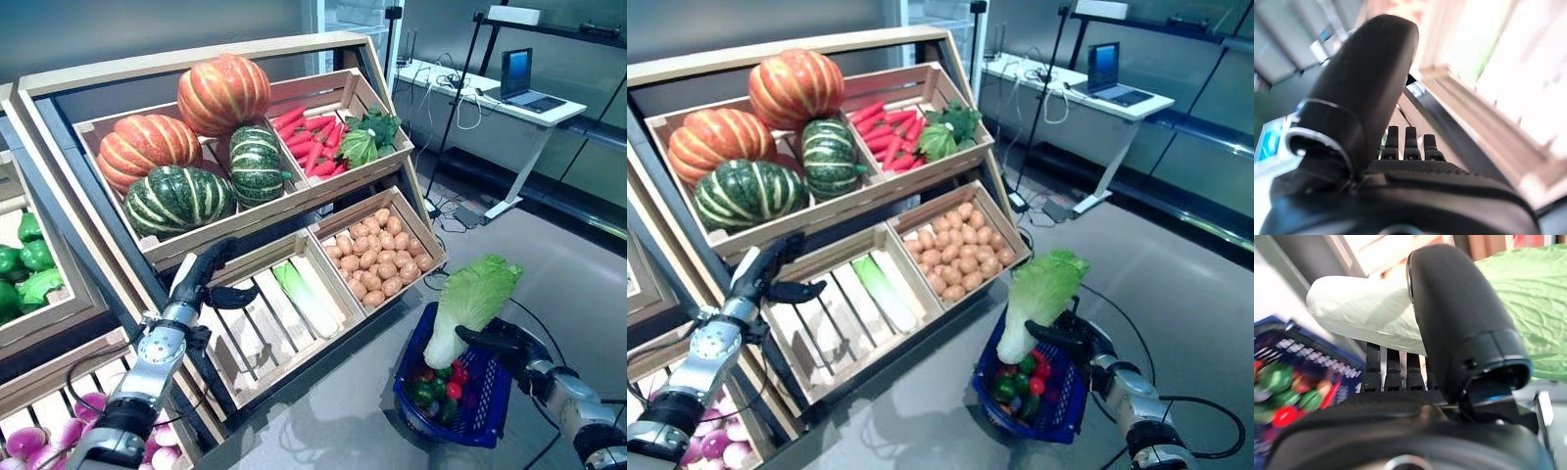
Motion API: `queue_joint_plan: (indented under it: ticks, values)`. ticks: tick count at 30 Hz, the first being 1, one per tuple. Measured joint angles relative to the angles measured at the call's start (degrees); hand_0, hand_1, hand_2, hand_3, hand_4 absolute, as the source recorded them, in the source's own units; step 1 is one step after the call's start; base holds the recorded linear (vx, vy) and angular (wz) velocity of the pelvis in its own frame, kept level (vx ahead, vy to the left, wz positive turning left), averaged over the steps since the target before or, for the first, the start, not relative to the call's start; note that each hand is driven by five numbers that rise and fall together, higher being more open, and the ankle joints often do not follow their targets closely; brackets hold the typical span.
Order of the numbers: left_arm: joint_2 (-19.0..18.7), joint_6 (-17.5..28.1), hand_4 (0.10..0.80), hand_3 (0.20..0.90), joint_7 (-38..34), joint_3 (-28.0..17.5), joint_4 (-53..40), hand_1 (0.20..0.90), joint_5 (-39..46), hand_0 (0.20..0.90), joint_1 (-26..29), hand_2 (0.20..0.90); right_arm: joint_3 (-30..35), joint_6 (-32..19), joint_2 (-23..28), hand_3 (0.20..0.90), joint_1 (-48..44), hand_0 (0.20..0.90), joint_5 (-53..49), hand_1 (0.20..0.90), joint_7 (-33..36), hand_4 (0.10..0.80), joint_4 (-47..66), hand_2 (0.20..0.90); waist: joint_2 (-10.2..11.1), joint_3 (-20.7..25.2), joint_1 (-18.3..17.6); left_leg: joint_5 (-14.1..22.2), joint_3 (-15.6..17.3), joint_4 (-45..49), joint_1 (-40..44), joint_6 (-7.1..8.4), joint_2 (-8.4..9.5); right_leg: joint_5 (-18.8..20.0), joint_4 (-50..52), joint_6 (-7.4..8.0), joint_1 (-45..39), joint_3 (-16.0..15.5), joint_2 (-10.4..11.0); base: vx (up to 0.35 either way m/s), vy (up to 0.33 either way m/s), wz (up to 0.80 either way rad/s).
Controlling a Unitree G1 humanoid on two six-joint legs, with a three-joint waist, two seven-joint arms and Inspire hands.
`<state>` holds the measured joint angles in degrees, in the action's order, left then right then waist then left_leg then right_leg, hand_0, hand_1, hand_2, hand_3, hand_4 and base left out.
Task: Put vegetables into the basket
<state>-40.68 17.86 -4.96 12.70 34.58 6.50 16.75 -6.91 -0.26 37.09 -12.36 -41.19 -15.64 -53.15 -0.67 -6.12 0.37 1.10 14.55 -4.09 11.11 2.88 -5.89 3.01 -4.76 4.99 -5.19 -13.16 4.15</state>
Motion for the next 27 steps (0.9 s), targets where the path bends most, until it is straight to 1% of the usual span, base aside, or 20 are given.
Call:
queue_joint_plan:
  ticks: [1,2,3,4,5,6,8,9,10,11,13,15,16,18,19,20,21,24,25,27]
  values:
    - [-2.6,1.7,0.800,0.900,-3.9,3.9,1.5,0.900,-6.4,0.900,3.6,0.900,-0.1,0.0,0.0,0.300,-1.5,0.300,-0.1,0.300,1.5,0.400,-2.7,0.300,-0.2,-1.7,0.2,0.2,-0.2,2.3,-2.7,-0.17,0.10,0.2,1.5,-0.21,2.3,0.1,0.3,-0.306,-0.037,0.00]
    - [-4.2,2.2,0.800,0.900,-6.2,6.4,2.2,0.900,-9.4,0.900,6.0,0.900,-0.2,0.0,0.0,0.300,-3.0,0.300,-0.2,0.300,2.0,0.400,-4.0,0.300,-0.2,-3.1,0.3,0.6,-0.2,4.5,-4.6,-0.29,0.04,-0.1,3.3,-0.47,4.1,0.2,0.6,-0.323,-0.034,-0.02]
    - [-7.5,3.1,0.800,0.900,-9.4,11.3,3.4,0.900,-15.1,0.900,11.2,0.900,-0.4,0.0,0.4,0.300,-6.5,0.300,-0.2,0.300,3.0,0.400,-6.3,0.300,-0.6,-5.9,0.2,1.9,-0.1,8.9,-8.7,-0.53,-0.22,-0.7,6.9,-0.86,7.9,0.2,1.2,-0.258,-0.019,-0.11]
    - [-9.6,4.1,0.800,0.900,-11.4,14.1,4.6,0.900,-19.1,0.900,15.7,0.900,-0.4,0.0,0.7,0.300,-10.3,0.300,-0.3,0.300,3.7,0.400,-7.8,0.300,-0.9,-8.9,0.1,2.5,-0.1,12.1,-11.7,-0.80,-0.32,-1.2,10.2,-1.26,11.1,0.3,1.8,-0.253,-0.019,-0.15]
    - [-10.5,4.5,0.800,0.900,-13.7,15.9,5.5,0.900,-22.1,0.900,19.4,0.900,-0.5,0.0,0.9,0.300,-13.3,0.300,-0.3,0.300,4.3,0.400,-8.5,0.300,-1.2,-11.5,-0.4,3.3,-0.1,15.3,-14.3,-1.05,-0.42,-1.8,13.5,-1.76,14.0,0.2,2.4,-0.207,-0.014,-0.15]
    - [-11.7,4.5,0.800,0.900,-16.9,18.7,6.1,0.900,-25.8,0.900,23.2,0.900,-0.9,0.0,0.9,0.300,-16.7,0.300,-0.3,0.300,4.9,0.400,-9.3,0.300,-1.4,-13.8,-1.1,5.0,-0.1,19.0,-17.3,-1.30,-0.63,-3.2,17.4,-1.85,17.0,0.2,3.1,-0.132,-0.006,-0.07]
    - [-12.1,5.2,0.800,0.900,-20.3,21.5,6.0,0.900,-30.5,0.900,27.7,0.900,-1.1,0.0,1.0,0.300,-19.8,0.300,-1.0,0.300,5.7,0.400,-9.8,0.300,-1.5,-16.5,-1.9,6.9,-0.2,24.7,-21.0,-1.67,-0.79,-5.1,23.2,-2.00,20.9,0.5,4.3,-0.145,0.016,-0.01]
    - [-12.7,5.7,0.800,0.900,-22.8,24.3,6.1,0.900,-32.8,0.900,30.3,0.900,-1.8,0.0,1.2,0.300,-21.7,0.300,-2.2,0.300,5.8,0.400,-10.7,0.300,-1.5,-17.3,-2.3,8.3,-0.4,28.4,-23.8,-1.87,-1.07,-6.7,26.5,-2.48,23.7,0.9,5.0,-0.142,0.025,-0.02]
    - [-13.7,6.0,0.800,0.900,-24.7,27.6,6.1,0.900,-36.1,0.900,33.7,0.900,-3.2,0.0,1.9,0.300,-24.2,0.300,-2.1,0.300,6.3,0.400,-12.1,0.300,-1.4,-18.1,-2.5,10.0,-0.5,32.1,-26.7,-2.27,-1.31,-8.0,30.5,-2.54,26.9,1.6,5.7,-0.084,0.027,-0.05]
    - [-13.9,6.4,0.800,0.900,-26.1,31.0,6.0,0.900,-39.3,0.900,37.6,0.900,-3.6,0.0,3.2,0.300,-26.5,0.300,-2.1,0.300,7.7,0.400,-12.6,0.300,-1.9,-19.2,-2.7,11.5,-0.5,36.0,-30.0,-2.58,-1.36,-9.3,34.5,-2.41,30.6,2.0,6.6,-0.081,0.040,-0.07]
    - [-13.9,6.4,0.800,0.900,-26.8,35.6,6.4,0.900,-40.9,0.900,42.0,0.900,-5.6,0.2,5.2,0.300,-30.8,0.300,-2.0,0.300,9.5,0.400,-15.1,0.300,-2.6,-20.5,-3.0,13.3,-0.3,41.6,-34.2,-3.24,-1.55,-11.0,40.4,-2.56,35.3,3.1,8.0,-0.064,0.055,-0.06]
    - [-13.9,6.3,0.800,0.900,-27.3,37.1,6.6,0.900,-42.0,0.900,43.4,0.900,-5.9,0.3,6.0,0.300,-32.9,0.300,-2.0,0.300,11.1,0.400,-15.9,0.300,-3.1,-21.0,-3.6,14.7,-0.4,45.8,-37.1,-3.47,-1.69,-12.4,44.6,-2.77,38.5,3.8,8.8,-0.054,0.053,0.01]
    - [-14.2,6.1,0.800,0.900,-27.9,39.7,7.3,0.900,-42.4,0.900,45.2,0.900,-7.6,1.1,6.9,0.300,-34.8,0.300,-1.9,0.300,12.2,0.400,-16.5,0.300,-3.3,-21.2,-3.9,15.9,-0.4,48.8,-39.4,-3.43,-2.01,-13.8,48.0,-2.80,41.0,4.3,9.5,-0.040,0.039,0.01]
    - [-14.2,5.8,0.800,0.900,-28.7,41.1,8.3,0.900,-42.5,0.900,46.1,0.900,-8.6,1.5,8.2,0.300,-37.3,0.300,-2.0,0.300,13.4,0.400,-16.6,0.300,-3.4,-21.3,-4.3,17.7,-0.4,54.0,-43.9,-3.49,-2.13,-15.8,53.8,-3.07,46.3,5.6,10.3,-0.075,0.047,0.01]
    - [-14.2,5.6,0.800,0.900,-28.7,41.2,8.4,0.900,-42.5,0.900,46.3,0.900,-9.0,1.5,8.5,0.300,-37.8,0.300,-2.0,0.300,13.8,0.400,-16.6,0.300,-3.4,-21.3,-4.2,18.2,-0.5,55.3,-44.9,-3.44,-2.18,-16.2,55.2,-3.13,47.6,5.9,10.4,-0.037,0.030,0.06]
    - [-14.2,4.9,0.800,0.900,-29.5,42.7,8.4,0.900,-42.5,0.900,47.5,0.900,-9.9,1.8,9.4,0.300,-39.2,0.300,-1.9,0.300,14.4,0.400,-16.7,0.300,-3.7,-21.4,-4.2,19.6,-1.0,59.1,-47.9,-3.44,-2.37,-17.8,59.2,-3.40,50.6,6.4,11.0,-0.041,0.031,0.13]
    - [-14.2,4.7,0.800,0.900,-29.6,42.9,8.2,0.900,-42.8,0.900,48.0,0.900,-9.7,1.8,10.1,0.300,-40.1,0.300,-1.9,0.300,14.9,0.400,-16.9,0.300,-4.3,-21.9,-4.3,20.4,-1.4,61.5,-49.7,-3.60,-2.49,-18.6,61.4,-3.59,52.2,6.4,11.3,-0.044,0.035,0.15]
    - [-14.2,3.5,0.800,0.900,-29.8,45.6,8.3,0.900,-42.8,0.900,49.5,0.900,-12.0,3.3,10.4,0.300,-43.2,0.300,-1.7,0.300,16.4,0.400,-17.7,0.300,-5.1,-22.3,-4.2,22.0,-1.9,66.7,-54.0,-3.51,-2.96,-20.4,67.0,-4.22,57.0,7.5,11.8,-0.025,0.018,0.06]
    - [-14.2,2.8,0.800,0.900,-29.8,45.6,8.2,0.900,-42.8,0.900,49.5,0.900,-12.6,4.2,10.4,0.300,-44.9,0.300,-1.6,0.300,16.6,0.400,-18.1,0.300,-5.2,-22.4,-4.2,22.5,-1.9,68.6,-55.6,-3.37,-2.99,-21.0,69.1,-4.41,59.0,8.1,11.9,0.000,0.000,0.00]
    - [-14.0,1.5,0.800,0.900,-29.7,45.9,8.2,0.900,-42.8,0.900,49.7,0.900,-12.8,4.7,10.7,0.300,-47.6,0.300,-1.3,0.300,16.8,0.400,-19.1,0.300,-6.4,-22.9,-4.3,23.3,-2.3,71.5,-58.3,-3.56,-3.13,-21.5,71.7,-4.71,61.6,8.5,11.9,-0.019,0.013,0.02]
